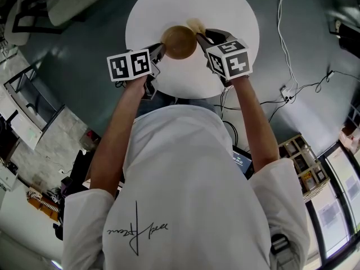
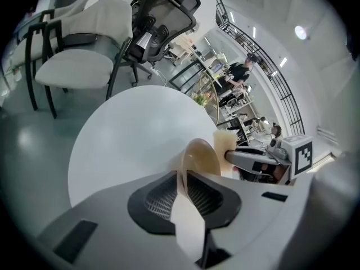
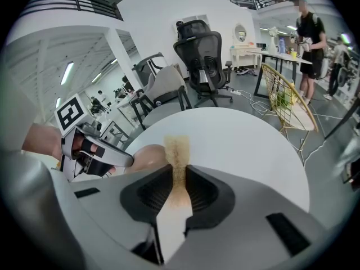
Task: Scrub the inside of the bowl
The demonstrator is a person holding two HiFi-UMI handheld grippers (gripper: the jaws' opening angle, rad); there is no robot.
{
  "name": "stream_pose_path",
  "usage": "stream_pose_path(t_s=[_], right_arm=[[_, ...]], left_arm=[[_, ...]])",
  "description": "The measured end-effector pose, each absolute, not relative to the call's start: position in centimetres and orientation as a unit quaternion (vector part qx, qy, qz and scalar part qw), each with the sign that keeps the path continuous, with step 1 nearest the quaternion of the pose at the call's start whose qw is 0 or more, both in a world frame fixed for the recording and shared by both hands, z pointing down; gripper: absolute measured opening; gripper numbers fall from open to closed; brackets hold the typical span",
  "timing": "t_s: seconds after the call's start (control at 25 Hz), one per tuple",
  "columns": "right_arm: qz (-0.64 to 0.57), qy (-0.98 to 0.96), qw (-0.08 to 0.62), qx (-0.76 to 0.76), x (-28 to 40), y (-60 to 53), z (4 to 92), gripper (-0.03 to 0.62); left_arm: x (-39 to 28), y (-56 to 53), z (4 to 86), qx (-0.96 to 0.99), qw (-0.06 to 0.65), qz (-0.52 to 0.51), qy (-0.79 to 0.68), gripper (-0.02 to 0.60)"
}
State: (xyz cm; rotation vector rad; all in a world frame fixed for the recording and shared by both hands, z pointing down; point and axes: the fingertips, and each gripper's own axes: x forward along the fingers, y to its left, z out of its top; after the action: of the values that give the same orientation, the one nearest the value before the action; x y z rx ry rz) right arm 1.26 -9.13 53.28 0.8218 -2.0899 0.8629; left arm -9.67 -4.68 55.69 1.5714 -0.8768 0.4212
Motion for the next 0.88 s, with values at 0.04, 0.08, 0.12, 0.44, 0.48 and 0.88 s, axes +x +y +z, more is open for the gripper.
stream_pose_path(t_s=[0.04,0.08,0.12,0.44,0.48,0.88], right_arm=[[0.335,-0.81,0.36,0.319,1.3,-9.1,53.3,0.084],[0.336,-0.809,0.36,0.32,1.3,-9.0,53.4,0.084],[0.337,-0.809,0.359,0.321,1.3,-8.9,53.4,0.084],[0.338,-0.805,0.357,0.332,1.8,-8.5,53.3,0.084],[0.337,-0.804,0.357,0.335,1.9,-8.4,53.2,0.084],[0.33,-0.801,0.344,0.362,3.5,-7.6,51.8,0.084]], left_arm=[[-9.7,-4.7,55.7,0.677,0.606,0.174,-0.38,0.061],[-9.8,-4.8,55.7,0.674,0.611,0.164,-0.381,0.11],[-9.9,-4.9,55.7,0.671,0.615,0.155,-0.383,0.126],[-10.9,-5.1,55.5,0.667,0.609,0.146,-0.404,0.126],[-11.2,-5.0,55.6,0.666,0.606,0.149,-0.41,0.126],[-12.7,-4.4,54.9,0.668,0.573,0.159,-0.448,0.11]])
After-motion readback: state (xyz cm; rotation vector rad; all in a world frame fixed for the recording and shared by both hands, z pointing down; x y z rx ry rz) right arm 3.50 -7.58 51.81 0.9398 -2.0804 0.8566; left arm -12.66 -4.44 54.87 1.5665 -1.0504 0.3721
